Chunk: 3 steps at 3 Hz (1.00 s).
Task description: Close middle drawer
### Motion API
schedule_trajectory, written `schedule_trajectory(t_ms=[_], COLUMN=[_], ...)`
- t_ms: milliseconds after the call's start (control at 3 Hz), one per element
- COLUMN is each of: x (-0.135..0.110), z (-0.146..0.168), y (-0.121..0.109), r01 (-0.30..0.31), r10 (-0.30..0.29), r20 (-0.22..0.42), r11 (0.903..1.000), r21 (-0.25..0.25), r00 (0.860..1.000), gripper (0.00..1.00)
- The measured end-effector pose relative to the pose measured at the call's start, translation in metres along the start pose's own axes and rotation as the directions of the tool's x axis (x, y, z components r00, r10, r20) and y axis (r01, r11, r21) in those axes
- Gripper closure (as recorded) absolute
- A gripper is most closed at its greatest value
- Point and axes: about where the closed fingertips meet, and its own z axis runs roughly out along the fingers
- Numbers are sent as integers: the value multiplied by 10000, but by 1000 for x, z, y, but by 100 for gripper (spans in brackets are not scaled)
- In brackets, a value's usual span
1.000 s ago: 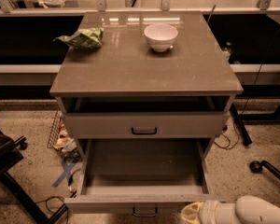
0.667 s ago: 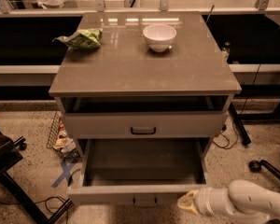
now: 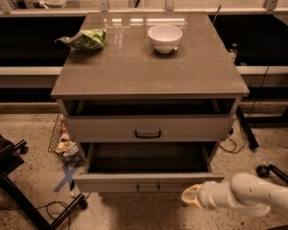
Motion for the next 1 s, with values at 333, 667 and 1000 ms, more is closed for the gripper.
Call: schedule_trajectory(t_ms=[333,667,1000], x=[-3,-11,-24], z=[24,30,25], y=[-50,-82,-114], r01=[-89,-34,195], r10=[91,35,-198], r20=[82,40,137], r11=[9997,9997,9996], r21=[-243,-230,182], r00=[9999,10000,9997], gripper=[100,100,100])
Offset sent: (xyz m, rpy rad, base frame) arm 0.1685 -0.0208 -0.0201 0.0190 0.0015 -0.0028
